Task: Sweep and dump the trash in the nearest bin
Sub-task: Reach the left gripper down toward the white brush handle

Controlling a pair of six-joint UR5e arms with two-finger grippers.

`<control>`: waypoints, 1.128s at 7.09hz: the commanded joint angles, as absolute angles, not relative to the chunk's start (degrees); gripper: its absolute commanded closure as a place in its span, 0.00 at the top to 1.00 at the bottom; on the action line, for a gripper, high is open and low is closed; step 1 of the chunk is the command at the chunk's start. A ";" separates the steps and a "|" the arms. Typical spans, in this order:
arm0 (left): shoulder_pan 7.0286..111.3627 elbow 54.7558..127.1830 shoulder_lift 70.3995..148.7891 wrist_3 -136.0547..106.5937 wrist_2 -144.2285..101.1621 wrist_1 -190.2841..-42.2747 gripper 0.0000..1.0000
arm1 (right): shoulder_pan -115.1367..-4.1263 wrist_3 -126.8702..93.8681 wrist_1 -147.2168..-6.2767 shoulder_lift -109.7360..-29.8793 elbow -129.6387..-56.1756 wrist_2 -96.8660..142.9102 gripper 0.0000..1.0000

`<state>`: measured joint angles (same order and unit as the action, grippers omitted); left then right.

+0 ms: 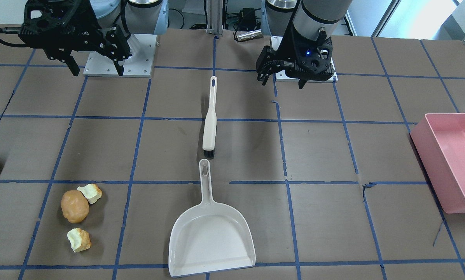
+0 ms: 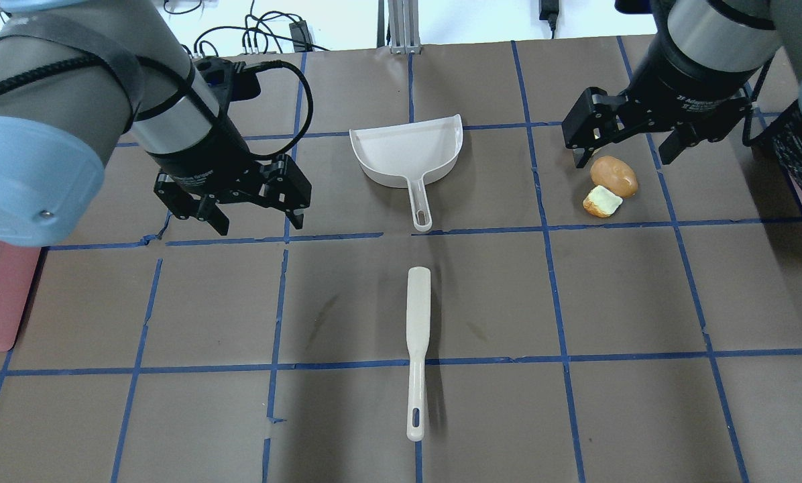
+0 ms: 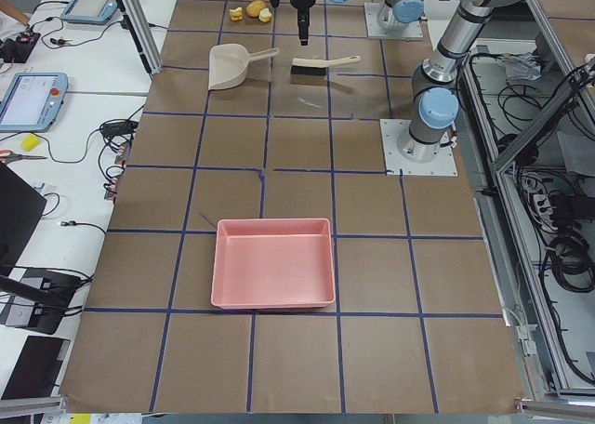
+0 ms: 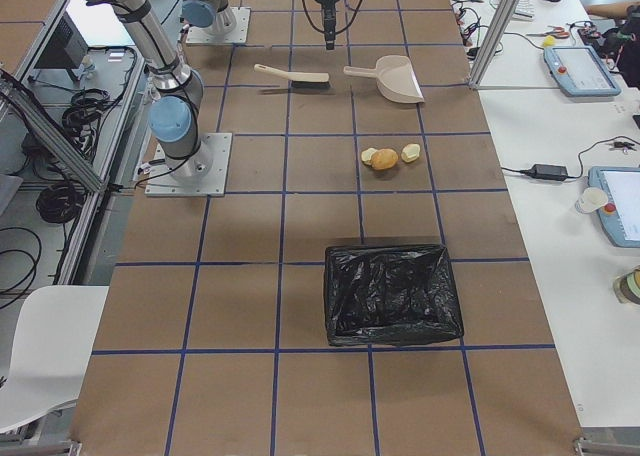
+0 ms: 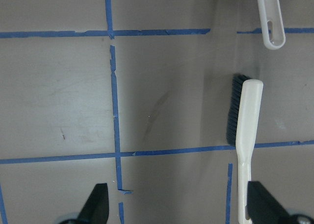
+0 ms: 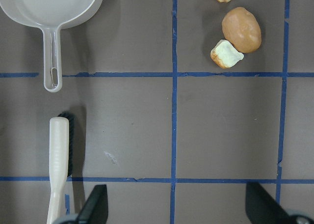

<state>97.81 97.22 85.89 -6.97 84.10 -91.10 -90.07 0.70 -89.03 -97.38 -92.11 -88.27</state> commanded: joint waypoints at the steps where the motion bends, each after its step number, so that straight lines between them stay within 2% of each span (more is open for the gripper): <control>1: 104.38 105.50 85.78 -8.96 84.20 -80.94 0.96 | -90.09 0.70 -89.03 -97.38 -92.11 -88.24 1.00; 2: 106.85 112.95 85.09 -11.92 84.20 -68.68 1.00 | -90.09 0.70 -89.03 -97.38 -92.11 -88.33 1.00; 3: 108.70 116.94 85.43 -18.48 84.11 -61.68 1.00 | -90.09 0.70 -89.03 -97.38 -92.11 -88.33 1.00; 8: 118.38 120.48 85.87 -25.31 84.20 -61.00 1.00 | -90.18 0.79 -89.12 -97.38 -92.28 -88.16 1.00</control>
